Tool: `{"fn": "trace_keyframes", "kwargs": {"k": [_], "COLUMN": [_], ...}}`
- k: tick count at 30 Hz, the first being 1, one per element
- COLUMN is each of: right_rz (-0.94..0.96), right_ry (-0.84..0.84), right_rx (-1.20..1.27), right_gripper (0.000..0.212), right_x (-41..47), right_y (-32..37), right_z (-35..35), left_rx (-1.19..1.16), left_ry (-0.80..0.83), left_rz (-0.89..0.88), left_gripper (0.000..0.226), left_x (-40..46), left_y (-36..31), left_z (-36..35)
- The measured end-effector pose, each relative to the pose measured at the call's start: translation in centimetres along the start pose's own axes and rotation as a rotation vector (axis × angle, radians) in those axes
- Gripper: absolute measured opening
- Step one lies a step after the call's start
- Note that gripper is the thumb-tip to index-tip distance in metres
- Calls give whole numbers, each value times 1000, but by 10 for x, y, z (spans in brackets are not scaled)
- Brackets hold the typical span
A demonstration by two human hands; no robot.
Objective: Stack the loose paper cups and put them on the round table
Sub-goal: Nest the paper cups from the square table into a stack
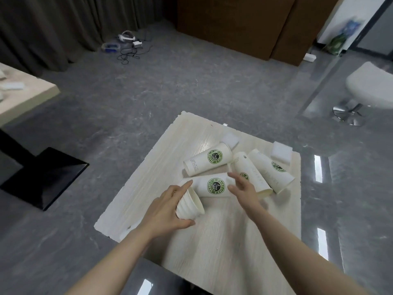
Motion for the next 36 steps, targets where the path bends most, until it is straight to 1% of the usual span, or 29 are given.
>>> {"fn": "trace_keyframes", "kwargs": {"k": [2, 4, 7, 10, 12, 16, 20, 26, 30, 36], "right_rz": [-9, -28, -72, -94, -78, 15, 91, 152, 176, 168], "right_ry": [-17, -39, -53, -46, -31, -7, 5, -88, -52, 36], "right_rx": [-44, -45, 43, 186, 245, 354, 395, 460, 452, 450], "right_gripper": [38, 40, 41, 42, 43, 45, 50, 51, 50, 50], "right_x": [5, 7, 5, -2, -10, -28, -44, -66, -81, -94], "right_y": [-3, -6, -10, -4, 2, 16, 23, 28, 31, 38], "right_z": [-4, -7, -9, -8, -6, 5, 22, 46, 39, 11], "left_rx": [-6, -20, -25, -2, 2, 26, 42, 112, 113, 137], "left_ry": [-6, -14, -21, -22, -30, -54, -97, -65, -32, 3], "left_rz": [16, 33, 39, 35, 32, 25, 16, 3, -39, -100], "left_gripper": [103, 103, 103, 102, 101, 100, 100, 101, 102, 103], "left_x": [-4, -7, -13, -16, -16, -15, -13, -11, -9, -8], "left_y": [3, 6, 10, 12, 13, 13, 9, 2, -6, -16], "left_z": [2, 4, 8, 14, 18, 22, 26, 26, 21, 12]}}
Point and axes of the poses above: each hand's wrist, its own x-axis towards the middle knuckle, its own z-axis out of the back of the hand, y = z × x, the point moved 4 cm from there along x, towards the middle knuckle
